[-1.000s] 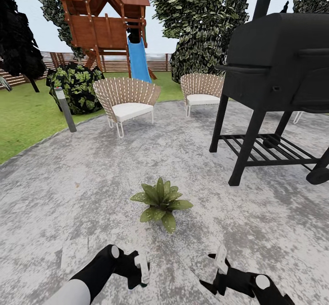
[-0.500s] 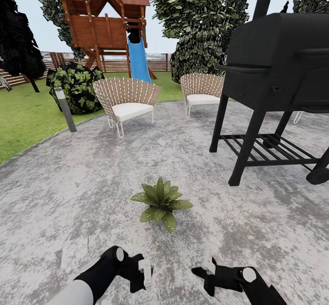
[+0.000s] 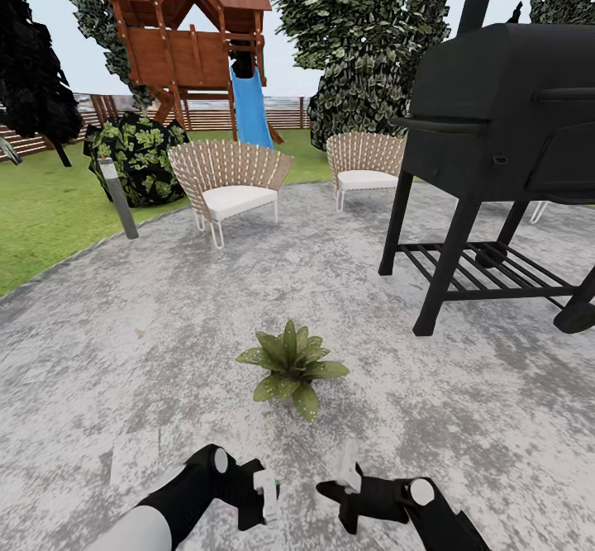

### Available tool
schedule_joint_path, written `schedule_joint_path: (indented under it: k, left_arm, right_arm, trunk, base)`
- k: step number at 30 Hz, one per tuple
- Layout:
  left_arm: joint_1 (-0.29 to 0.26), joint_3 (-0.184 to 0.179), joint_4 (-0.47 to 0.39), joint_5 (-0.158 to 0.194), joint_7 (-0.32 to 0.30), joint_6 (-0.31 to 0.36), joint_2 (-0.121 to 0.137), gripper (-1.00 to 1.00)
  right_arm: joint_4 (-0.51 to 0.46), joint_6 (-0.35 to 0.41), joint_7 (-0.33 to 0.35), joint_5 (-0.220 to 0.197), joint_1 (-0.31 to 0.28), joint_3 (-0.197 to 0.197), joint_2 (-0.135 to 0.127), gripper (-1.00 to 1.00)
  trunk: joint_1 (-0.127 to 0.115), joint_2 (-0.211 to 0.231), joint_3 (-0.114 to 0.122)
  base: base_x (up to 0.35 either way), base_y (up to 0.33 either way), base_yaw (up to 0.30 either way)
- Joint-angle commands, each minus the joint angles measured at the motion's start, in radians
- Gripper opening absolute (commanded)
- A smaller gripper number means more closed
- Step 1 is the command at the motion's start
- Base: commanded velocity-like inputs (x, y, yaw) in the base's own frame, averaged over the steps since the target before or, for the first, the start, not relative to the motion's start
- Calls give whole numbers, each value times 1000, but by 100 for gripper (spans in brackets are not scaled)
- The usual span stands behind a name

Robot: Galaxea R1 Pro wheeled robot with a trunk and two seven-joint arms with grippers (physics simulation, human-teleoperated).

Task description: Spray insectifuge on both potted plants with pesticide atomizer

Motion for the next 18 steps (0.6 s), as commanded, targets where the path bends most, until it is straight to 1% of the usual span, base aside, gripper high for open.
schedule_joint_path:
  k: [1, 4, 8, 13, 18]
  left_arm:
    - [0, -1, -2, -6, -4, 1, -2, -100]
    - [0, -8, -2, -6, -4, 2, -8, -100]
    - [0, -56, -2, -5, -2, 3, -17, -100]
    - [0, -64, -2, 0, -4, 2, -32, -100]
    - [0, -64, -6, 1, -6, -6, -57, -100]
  right_arm:
    - [-3, -4, 10, 8, 0, -8, 3, -100]
    - [-5, -4, 17, 8, 0, -7, 11, -100]
    - [-5, -4, 18, 8, 0, -7, 14, -100]
    - [-5, -4, 18, 8, 0, -7, 14, -100]
    - [-5, -4, 18, 8, 0, -7, 14, -100]
  trunk:
    - [0, 0, -1]
    - [0, 0, -1]
    - [0, 0, -1]
    - [0, 0, -1]
    - [0, 0, -1]
  base:
    - [0, 0, 0]
    - [0, 0, 0]
    - [0, 0, 0]
    - [0, 0, 0]
    - [0, 0, 0]
